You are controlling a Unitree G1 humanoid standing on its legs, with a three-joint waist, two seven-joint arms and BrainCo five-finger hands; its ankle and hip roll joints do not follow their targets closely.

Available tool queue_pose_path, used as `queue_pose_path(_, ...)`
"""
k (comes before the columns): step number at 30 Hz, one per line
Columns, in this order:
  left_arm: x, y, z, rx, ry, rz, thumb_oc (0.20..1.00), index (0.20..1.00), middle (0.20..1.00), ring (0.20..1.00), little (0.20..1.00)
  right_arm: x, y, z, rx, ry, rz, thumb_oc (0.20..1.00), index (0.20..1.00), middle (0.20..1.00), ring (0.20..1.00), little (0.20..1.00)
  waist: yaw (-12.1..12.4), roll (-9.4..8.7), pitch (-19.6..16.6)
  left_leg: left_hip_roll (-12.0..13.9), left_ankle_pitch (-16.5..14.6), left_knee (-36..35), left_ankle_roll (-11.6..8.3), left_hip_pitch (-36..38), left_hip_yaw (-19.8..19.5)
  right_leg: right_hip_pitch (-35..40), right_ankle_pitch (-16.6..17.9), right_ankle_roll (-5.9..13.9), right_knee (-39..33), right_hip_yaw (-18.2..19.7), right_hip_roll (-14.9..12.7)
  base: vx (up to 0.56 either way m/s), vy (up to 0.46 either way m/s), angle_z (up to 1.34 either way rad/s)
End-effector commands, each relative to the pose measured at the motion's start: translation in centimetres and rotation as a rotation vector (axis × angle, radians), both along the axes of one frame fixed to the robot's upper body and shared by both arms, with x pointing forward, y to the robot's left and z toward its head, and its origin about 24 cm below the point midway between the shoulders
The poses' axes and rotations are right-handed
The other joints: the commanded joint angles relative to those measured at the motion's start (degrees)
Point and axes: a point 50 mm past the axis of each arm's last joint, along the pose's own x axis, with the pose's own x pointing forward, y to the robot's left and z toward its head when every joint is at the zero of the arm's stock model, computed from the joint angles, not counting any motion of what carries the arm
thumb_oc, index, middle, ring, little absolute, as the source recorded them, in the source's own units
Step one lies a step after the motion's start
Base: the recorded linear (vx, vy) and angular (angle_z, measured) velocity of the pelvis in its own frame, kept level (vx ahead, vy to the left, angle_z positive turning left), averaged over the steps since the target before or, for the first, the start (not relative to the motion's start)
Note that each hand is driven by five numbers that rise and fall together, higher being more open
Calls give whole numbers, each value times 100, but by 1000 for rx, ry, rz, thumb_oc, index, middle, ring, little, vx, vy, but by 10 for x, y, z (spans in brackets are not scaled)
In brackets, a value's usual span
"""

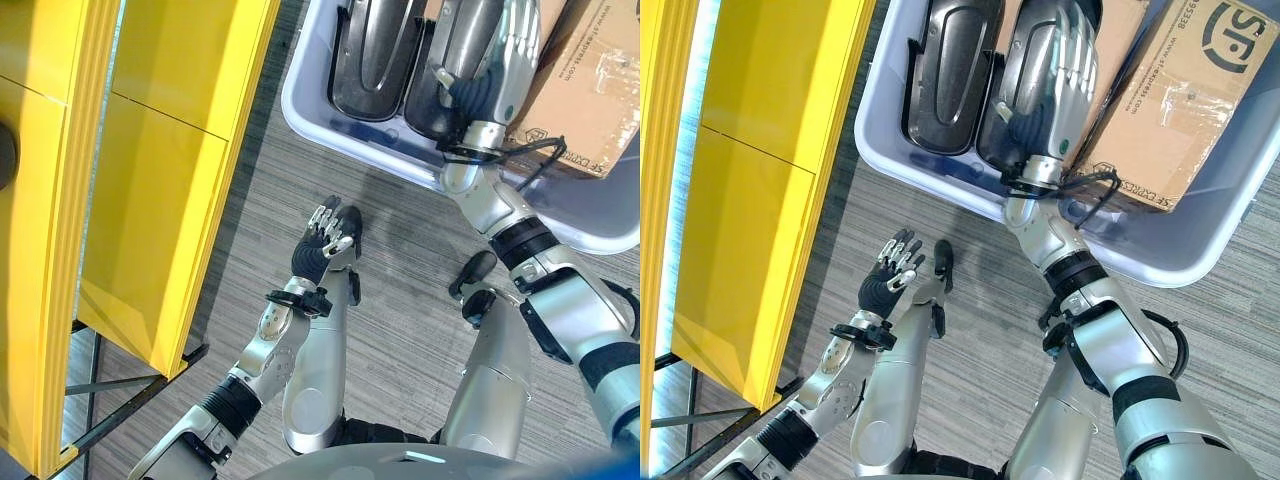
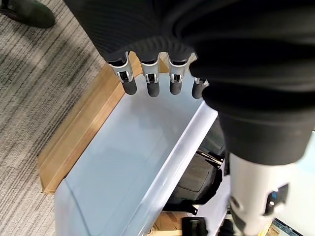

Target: Move parts from the plastic box to the shelf.

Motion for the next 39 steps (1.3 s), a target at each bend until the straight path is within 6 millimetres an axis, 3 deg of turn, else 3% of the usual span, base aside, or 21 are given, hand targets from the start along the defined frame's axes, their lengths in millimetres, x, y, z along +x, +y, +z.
queue_pose_path(1,-8,-12,16,-21,-104,-47,1000,1000,1000,1000,1000,-3,-4,28,109,-124,65,1000,1000,1000,1000,1000,47,433,-60,-246,-554,269,155,-180,158,180,-220,57,103,216,456,0,0,0)
queue_pose_path(3,-8,-16,16,-21,-96,-47,1000,1000,1000,1000,1000,3,-16,19,344,-64,104,1000,1000,1000,1000,1000,33,494,-60,-267,-573,289,145,-212,179,111,-258,40,165,246,452,16,9,-11)
queue_pose_path(7,-7,-25,19,-26,-88,-39,1000,1000,1000,1000,1000,7,-24,6,611,-29,134,1000,1000,1000,1000,1000,9,615,-60,-292,-590,351,128,-342,217,-89,-337,12,338,337,413,12,35,-5)
queue_pose_path(10,-5,-26,19,-31,-81,-43,1000,1000,1000,1000,1000,15,-30,-10,728,101,168,1000,1000,1000,1000,1000,9,660,-60,-312,-610,409,120,-407,218,-182,-367,-2,420,379,399,0,0,0)
queue_pose_path(14,-2,-28,23,-22,-82,-61,1000,1000,1000,1000,1000,22,-36,-25,708,252,161,1000,1000,1000,1000,1000,44,685,-60,-331,-615,462,121,-477,192,-256,-380,-8,497,370,351,-5,-16,1)
queue_pose_path(20,-3,-27,23,-17,-81,-82,1000,1000,1000,1000,1000,22,-52,-5,540,184,55,1000,1000,1000,1000,1000,87,700,-60,-324,-612,482,120,-506,152,-282,-381,7,557,330,296,-8,-12,3)
queue_pose_path(24,-8,-27,20,-26,-84,-85,1000,1000,1000,1000,1000,12,-45,21,387,-22,6,1000,1000,1000,1000,1000,86,703,-60,-302,-597,445,121,-484,149,-254,-366,25,516,338,314,-4,1,1)
queue_pose_path(26,-11,-26,20,-36,-84,-73,1000,1000,1000,1000,1000,-1,-22,43,213,-182,61,1000,1000,1000,1000,1000,29,668,-60,-296,-569,390,126,-446,165,-229,-345,48,465,354,347,-11,55,0)
queue_pose_path(29,-13,-25,20,-47,-86,-60,1000,1000,1000,1000,1000,-17,13,62,4,-274,157,1000,1000,1000,1000,1000,-27,620,-60,-290,-538,333,127,-392,197,-185,-313,65,376,377,391,-5,31,0)
queue_pose_path(34,-10,-19,17,-71,-100,-67,1000,1000,1000,1000,1000,-19,38,60,-301,-228,179,1000,1000,1000,1000,1000,-31,603,-60,-294,-521,378,99,-364,182,-142,-304,64,368,371,377,-2,5,-1)
queue_pose_path(39,-10,-18,15,-54,-103,-86,1000,1000,1000,1000,1000,-6,31,47,-339,-113,134,1000,1000,1000,1000,1000,44,647,-60,-300,-517,419,102,-398,149,-160,-320,47,434,339,331,-3,-12,3)
